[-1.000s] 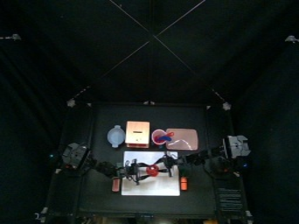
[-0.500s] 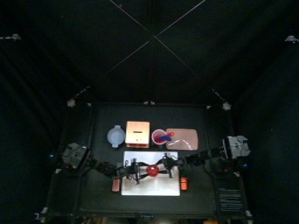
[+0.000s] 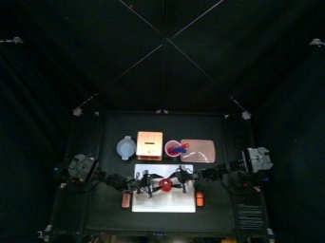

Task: Get the cutter from the drawer then cut the dough then place the extra dough in the bowl
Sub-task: Cut the dough

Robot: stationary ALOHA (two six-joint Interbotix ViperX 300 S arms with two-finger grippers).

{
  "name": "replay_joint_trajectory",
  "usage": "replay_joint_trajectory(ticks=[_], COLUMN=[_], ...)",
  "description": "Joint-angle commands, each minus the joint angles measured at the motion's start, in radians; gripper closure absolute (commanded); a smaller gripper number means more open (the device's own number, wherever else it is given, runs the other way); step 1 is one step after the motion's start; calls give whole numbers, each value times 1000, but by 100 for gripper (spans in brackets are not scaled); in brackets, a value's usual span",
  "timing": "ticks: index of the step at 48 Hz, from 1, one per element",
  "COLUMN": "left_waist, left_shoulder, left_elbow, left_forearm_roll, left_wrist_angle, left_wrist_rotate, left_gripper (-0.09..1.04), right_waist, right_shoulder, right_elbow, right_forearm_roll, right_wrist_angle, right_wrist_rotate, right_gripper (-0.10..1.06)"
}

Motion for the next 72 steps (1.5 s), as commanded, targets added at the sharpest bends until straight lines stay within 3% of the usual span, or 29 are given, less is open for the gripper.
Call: replay_joint_trajectory(ticks=[1,10,23,39,56,72], left_waist=[3,3,11,8,-31,-95], left_shoulder=[-9,-9,-9,9,80,160], left_elbow=[-14,-14,-9,-2,-17,-32], left_forearm_roll=[28,32,35,32,-23,-83], left_wrist_angle=[8,23,43,176,224,242], left_wrist_rotate=[0,-2,0,-9,-12,-58], left_gripper=[8,12,35,37,37,37], right_waist=[-2,-5,-5,-2,8,69], right_shoulder=[-35,-34,-25,2,106,212], right_elbow=[-6,-9,-14,-20,-25,-20], right_forearm_roll=[-18,-29,-26,-21,60,176], right_wrist_angle=[-5,18,35,67,67,21], right_wrist_rotate=[2,2,5,18,18,17], right_gripper=[20,31,37,37,38,38])
